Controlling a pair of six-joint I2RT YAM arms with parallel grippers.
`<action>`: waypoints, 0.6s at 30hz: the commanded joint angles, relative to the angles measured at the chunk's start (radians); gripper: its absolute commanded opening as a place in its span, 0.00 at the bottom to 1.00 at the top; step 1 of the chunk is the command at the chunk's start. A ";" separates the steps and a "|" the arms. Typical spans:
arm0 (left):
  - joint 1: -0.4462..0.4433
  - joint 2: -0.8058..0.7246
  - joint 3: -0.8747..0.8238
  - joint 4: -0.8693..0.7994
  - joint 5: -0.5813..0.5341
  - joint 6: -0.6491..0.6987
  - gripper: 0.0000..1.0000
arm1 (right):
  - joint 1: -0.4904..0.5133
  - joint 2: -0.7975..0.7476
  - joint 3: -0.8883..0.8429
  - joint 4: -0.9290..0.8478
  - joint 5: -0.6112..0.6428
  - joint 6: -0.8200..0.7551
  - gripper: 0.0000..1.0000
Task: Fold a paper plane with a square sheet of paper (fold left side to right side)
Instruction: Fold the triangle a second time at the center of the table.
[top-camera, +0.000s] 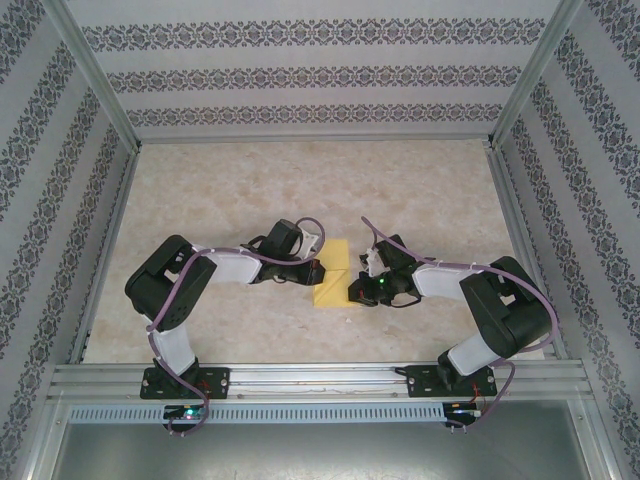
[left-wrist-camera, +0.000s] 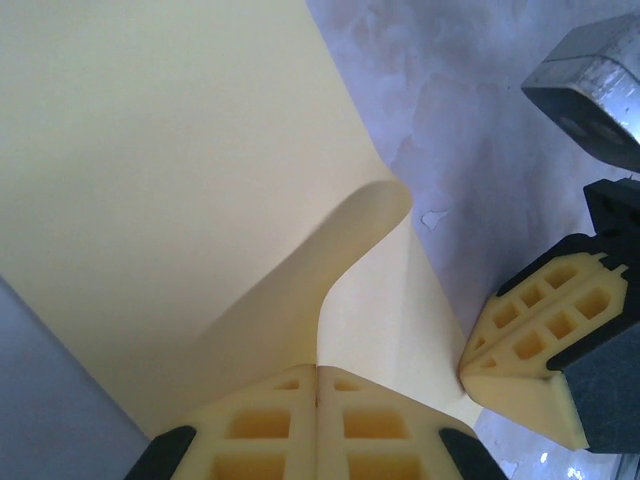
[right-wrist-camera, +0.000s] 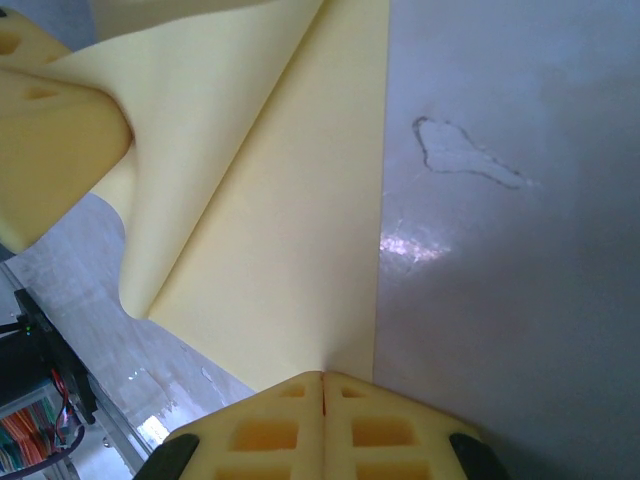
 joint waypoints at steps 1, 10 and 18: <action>0.013 0.013 0.021 -0.037 0.003 0.037 0.00 | -0.011 0.033 -0.015 -0.058 0.065 -0.023 0.00; 0.014 0.023 0.021 -0.041 -0.002 0.043 0.00 | -0.018 0.033 -0.019 -0.058 0.062 -0.026 0.00; 0.015 0.032 0.014 -0.021 -0.013 0.040 0.00 | -0.021 0.037 -0.019 -0.058 0.059 -0.027 0.00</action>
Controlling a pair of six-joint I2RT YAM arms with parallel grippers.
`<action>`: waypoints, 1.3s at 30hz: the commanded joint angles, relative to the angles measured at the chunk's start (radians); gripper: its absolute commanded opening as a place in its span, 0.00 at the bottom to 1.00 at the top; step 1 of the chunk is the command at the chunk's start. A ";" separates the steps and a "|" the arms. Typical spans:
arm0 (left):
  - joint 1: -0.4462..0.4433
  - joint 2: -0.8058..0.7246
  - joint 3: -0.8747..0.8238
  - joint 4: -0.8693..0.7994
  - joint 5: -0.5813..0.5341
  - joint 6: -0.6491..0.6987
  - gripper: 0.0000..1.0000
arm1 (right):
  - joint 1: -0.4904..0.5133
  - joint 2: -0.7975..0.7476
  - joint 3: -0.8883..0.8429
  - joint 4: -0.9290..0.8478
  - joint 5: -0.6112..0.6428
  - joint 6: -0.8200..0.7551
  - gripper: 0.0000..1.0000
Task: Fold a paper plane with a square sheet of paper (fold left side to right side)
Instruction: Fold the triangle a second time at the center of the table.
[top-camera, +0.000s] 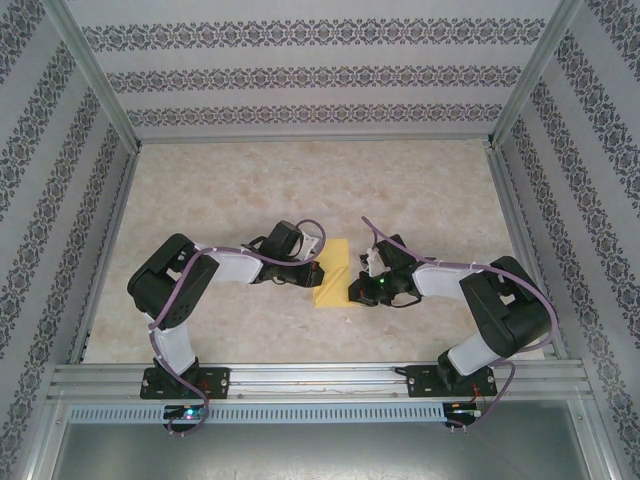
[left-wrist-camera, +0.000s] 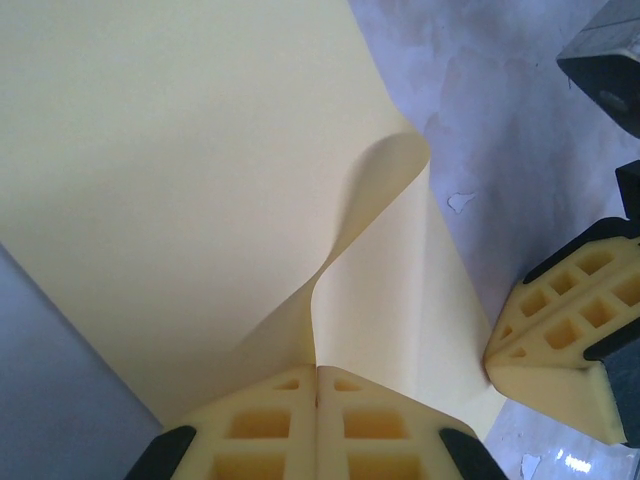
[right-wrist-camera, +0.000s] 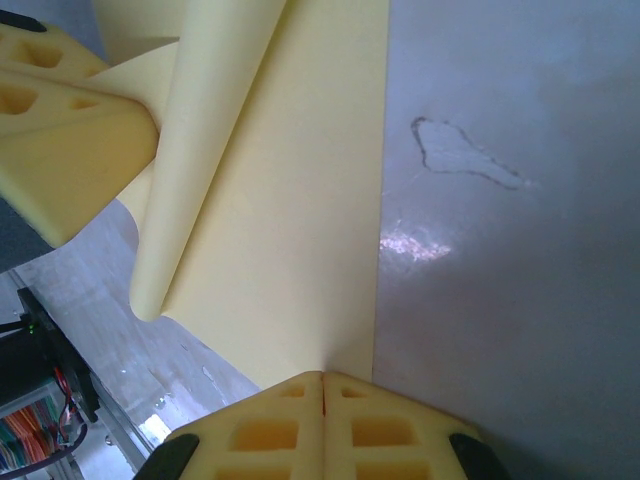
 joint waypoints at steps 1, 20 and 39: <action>0.014 0.016 0.013 0.004 -0.010 0.020 0.00 | -0.014 0.034 -0.020 -0.058 0.067 -0.024 0.00; 0.014 -0.043 -0.015 0.059 0.014 0.027 0.00 | -0.019 0.040 -0.023 -0.060 0.062 -0.031 0.00; 0.014 0.001 -0.007 0.048 -0.010 0.038 0.00 | -0.022 0.041 -0.025 -0.060 0.060 -0.031 0.00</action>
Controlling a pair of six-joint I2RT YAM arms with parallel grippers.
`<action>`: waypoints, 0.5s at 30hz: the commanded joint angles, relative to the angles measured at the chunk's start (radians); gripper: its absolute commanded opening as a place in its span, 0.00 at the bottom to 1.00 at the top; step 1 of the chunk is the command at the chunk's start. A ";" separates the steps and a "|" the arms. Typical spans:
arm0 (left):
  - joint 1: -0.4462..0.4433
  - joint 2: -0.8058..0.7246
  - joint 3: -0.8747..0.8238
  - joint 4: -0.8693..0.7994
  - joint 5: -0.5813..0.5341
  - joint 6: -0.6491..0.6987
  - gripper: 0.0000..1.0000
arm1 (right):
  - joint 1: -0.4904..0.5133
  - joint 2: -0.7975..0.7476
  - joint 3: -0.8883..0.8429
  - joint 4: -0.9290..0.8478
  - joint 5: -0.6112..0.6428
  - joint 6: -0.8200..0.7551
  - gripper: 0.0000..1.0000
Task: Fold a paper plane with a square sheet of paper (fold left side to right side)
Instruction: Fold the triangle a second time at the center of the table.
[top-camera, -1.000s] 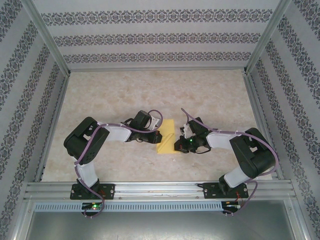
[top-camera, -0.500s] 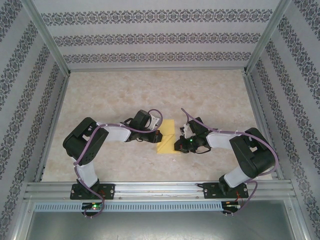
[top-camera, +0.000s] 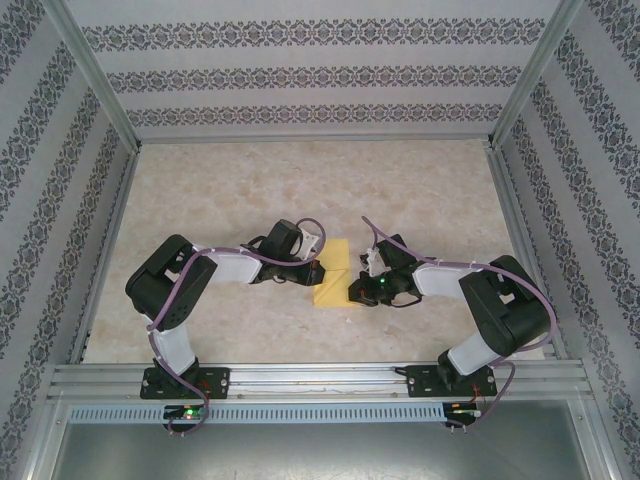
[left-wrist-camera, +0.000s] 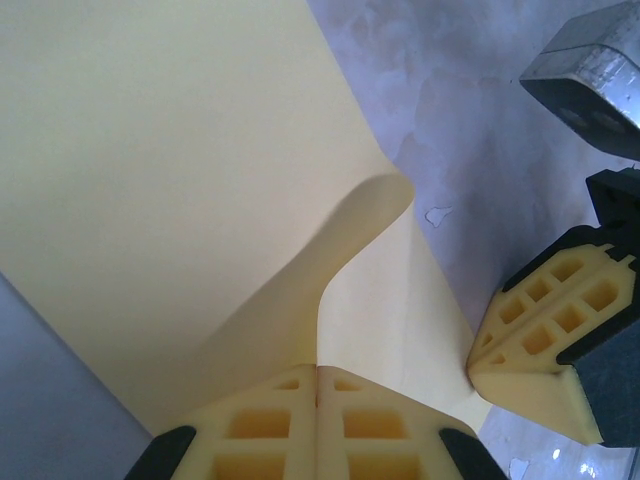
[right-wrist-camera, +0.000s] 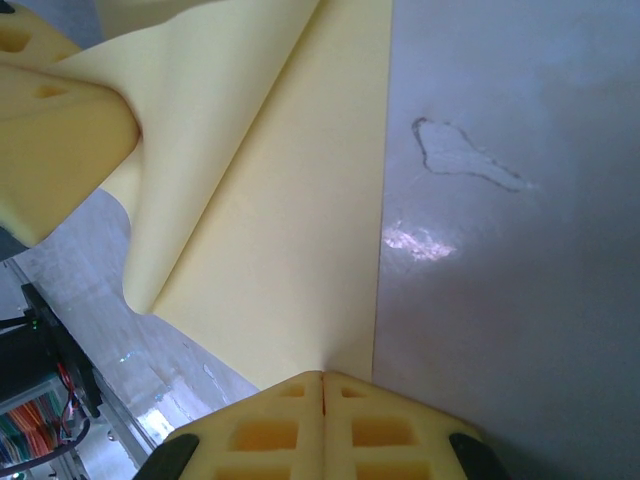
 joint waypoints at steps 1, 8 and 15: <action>0.014 0.019 -0.003 0.024 -0.011 0.030 0.00 | -0.015 0.035 -0.026 -0.061 0.075 -0.020 0.00; 0.014 0.038 -0.007 0.029 -0.021 0.034 0.00 | -0.015 0.034 -0.023 -0.062 0.070 -0.020 0.00; 0.014 0.040 -0.012 0.009 -0.038 0.048 0.00 | -0.015 0.002 -0.009 -0.056 0.032 -0.004 0.00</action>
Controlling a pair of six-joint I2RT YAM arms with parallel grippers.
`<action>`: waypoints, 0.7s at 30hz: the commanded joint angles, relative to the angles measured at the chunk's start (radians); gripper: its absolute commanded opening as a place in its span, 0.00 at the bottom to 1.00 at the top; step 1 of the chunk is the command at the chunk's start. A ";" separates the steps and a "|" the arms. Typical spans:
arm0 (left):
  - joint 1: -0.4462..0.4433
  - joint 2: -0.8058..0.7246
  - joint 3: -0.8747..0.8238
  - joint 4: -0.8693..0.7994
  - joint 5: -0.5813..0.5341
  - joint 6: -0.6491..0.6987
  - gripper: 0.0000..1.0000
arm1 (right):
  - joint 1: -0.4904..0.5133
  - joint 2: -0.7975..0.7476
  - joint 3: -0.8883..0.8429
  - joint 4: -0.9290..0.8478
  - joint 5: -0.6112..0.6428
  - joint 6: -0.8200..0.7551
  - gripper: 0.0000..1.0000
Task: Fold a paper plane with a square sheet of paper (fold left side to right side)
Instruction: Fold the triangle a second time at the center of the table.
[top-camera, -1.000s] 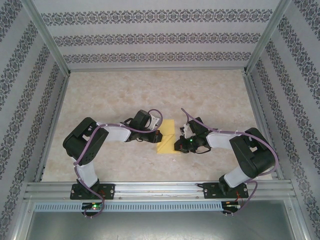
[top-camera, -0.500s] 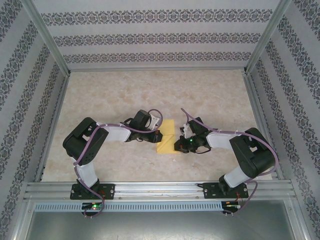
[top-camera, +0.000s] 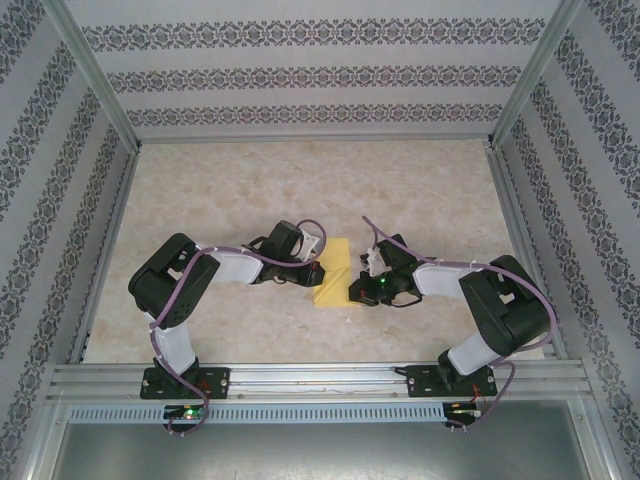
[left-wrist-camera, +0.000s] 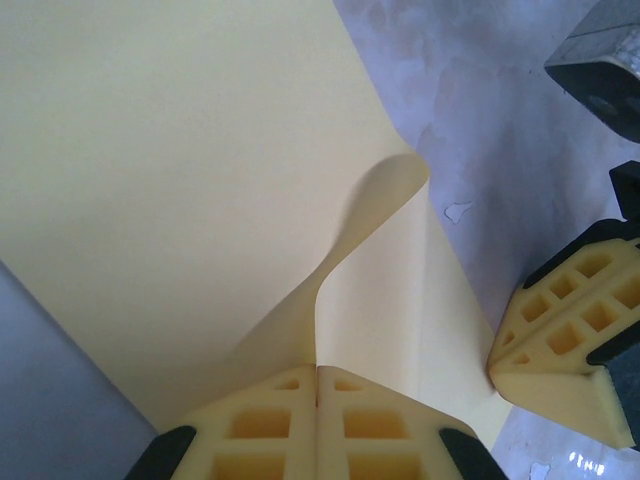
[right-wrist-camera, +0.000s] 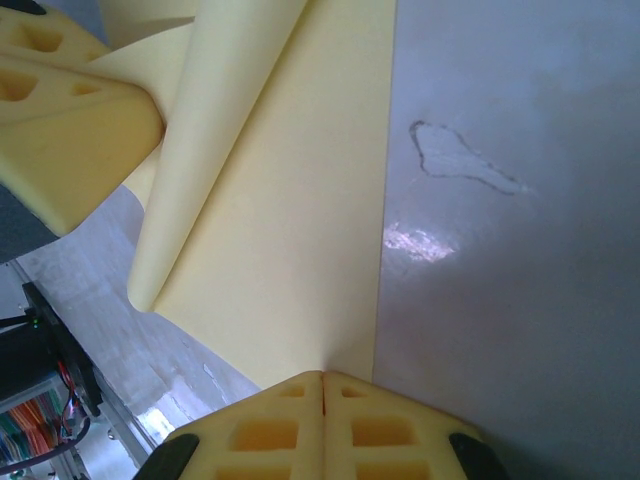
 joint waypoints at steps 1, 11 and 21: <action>0.014 0.018 -0.013 -0.004 -0.036 0.037 0.00 | -0.009 -0.015 -0.006 -0.056 0.024 0.010 0.00; 0.014 0.007 -0.019 -0.003 -0.042 0.039 0.00 | -0.001 -0.124 -0.003 0.096 -0.031 0.117 0.00; 0.013 0.011 -0.024 0.006 -0.051 0.033 0.00 | 0.073 0.024 0.064 0.317 0.068 0.182 0.00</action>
